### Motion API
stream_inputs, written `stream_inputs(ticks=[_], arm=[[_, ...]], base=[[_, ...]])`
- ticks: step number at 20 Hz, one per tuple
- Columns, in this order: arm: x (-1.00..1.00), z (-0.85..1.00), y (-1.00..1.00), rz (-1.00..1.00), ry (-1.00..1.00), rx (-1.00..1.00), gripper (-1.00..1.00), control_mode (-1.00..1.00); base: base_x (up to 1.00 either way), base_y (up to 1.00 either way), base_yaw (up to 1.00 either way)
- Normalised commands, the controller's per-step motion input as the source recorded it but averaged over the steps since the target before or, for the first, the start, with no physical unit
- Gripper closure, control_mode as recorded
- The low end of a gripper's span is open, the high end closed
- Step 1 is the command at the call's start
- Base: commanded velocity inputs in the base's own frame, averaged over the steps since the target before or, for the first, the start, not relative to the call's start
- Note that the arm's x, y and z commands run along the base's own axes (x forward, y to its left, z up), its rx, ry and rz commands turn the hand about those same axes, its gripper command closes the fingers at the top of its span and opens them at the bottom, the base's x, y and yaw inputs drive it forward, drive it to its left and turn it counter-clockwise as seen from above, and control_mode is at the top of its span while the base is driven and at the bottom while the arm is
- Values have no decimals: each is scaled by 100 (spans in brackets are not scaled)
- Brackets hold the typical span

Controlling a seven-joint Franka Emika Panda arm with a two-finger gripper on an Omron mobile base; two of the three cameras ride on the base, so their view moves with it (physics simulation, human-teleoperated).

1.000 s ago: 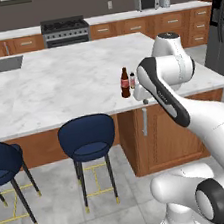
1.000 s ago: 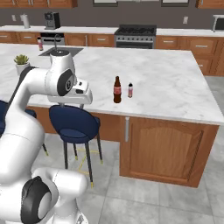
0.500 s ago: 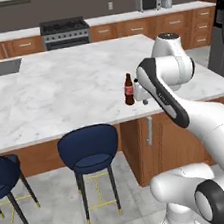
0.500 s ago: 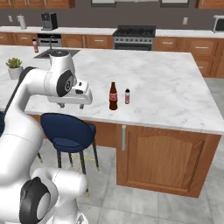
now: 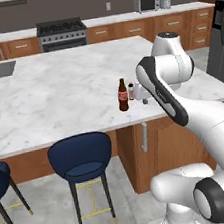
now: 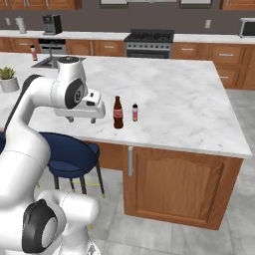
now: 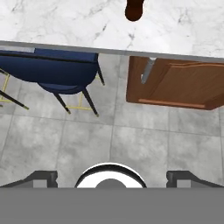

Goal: Place the large bottle from the dining counter next to the other large bottle outside the sink, and place the small bottle from the dining counter next to the other small bottle inside the sink.

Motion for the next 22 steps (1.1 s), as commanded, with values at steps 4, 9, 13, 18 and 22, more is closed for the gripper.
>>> stream_inputs(ticks=[4, 9, 13, 18, 22], arm=[[0, 0, 0, 0, 0, 0, -100, 100], [0, 0, 0, 0, 0, 0, -100, 100], [0, 0, 0, 0, 0, 0, -100, 100], [0, 0, 0, 0, 0, 0, -100, 100], [0, 0, 0, 0, 0, 0, -100, 100]], base=[[29, -31, 0], [42, -26, 0], [50, -23, 0], [46, -22, 0], [39, -21, 0]])
